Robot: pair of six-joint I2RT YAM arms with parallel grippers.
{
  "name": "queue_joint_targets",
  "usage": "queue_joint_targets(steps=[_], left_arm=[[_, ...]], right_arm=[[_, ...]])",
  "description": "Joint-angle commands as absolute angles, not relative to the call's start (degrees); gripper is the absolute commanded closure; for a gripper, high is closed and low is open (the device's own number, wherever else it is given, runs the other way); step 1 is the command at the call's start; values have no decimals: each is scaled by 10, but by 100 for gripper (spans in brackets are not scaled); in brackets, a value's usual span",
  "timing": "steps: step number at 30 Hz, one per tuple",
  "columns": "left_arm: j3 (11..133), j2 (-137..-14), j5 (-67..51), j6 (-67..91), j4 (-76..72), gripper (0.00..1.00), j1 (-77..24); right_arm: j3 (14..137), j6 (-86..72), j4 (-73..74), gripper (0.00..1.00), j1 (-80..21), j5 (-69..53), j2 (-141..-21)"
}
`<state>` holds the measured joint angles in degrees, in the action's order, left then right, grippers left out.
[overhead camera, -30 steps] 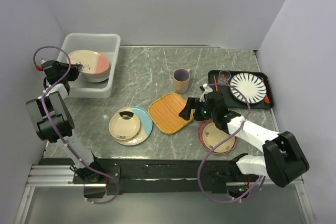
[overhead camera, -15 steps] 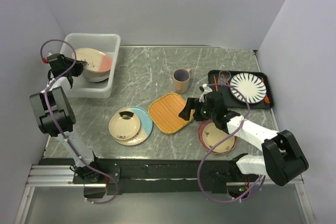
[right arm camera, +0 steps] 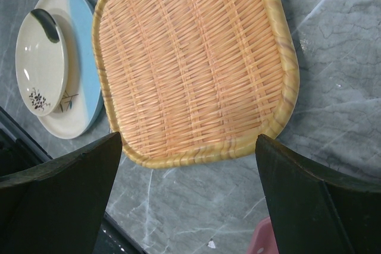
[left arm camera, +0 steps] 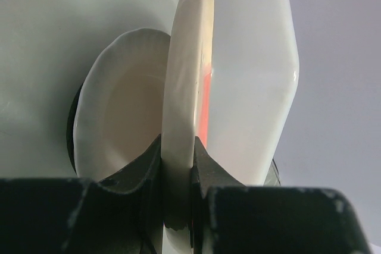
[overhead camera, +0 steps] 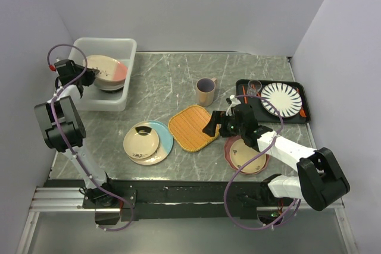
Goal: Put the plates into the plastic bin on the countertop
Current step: Place the plate in the plastic bin.
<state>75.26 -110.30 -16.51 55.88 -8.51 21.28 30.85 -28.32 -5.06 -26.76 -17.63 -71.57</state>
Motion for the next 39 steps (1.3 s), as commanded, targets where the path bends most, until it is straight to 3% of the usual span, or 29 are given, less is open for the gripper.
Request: queue_joint_targets(steps=[1,6,16,20,23,28,39], left_arm=[[790,-1099,-127,524,-70,81,211],[802,-1105,-105,509,-38,63,211],[790,-1099,-96,490,-8,43,214],[791,-1093,-85,480,-1,17,214],[786,-1085,-81,472,16,9,213],[775,-1057,-41,454,36,1,207],[724,-942,48,431,26,1,172]], right_arm=[[334,-272,-64,0,-271,-178,-717],[332,-274,-67,0,-270,-179,-715],[333,-277,-68,0,-270,-181,-715],[331,-277,-65,0,-271,-178,-710],[330,-276,-66,0,-270,-179,-708],[328,-275,-65,0,-270,-179,-701],[322,-275,-64,0,-270,-178,-693]])
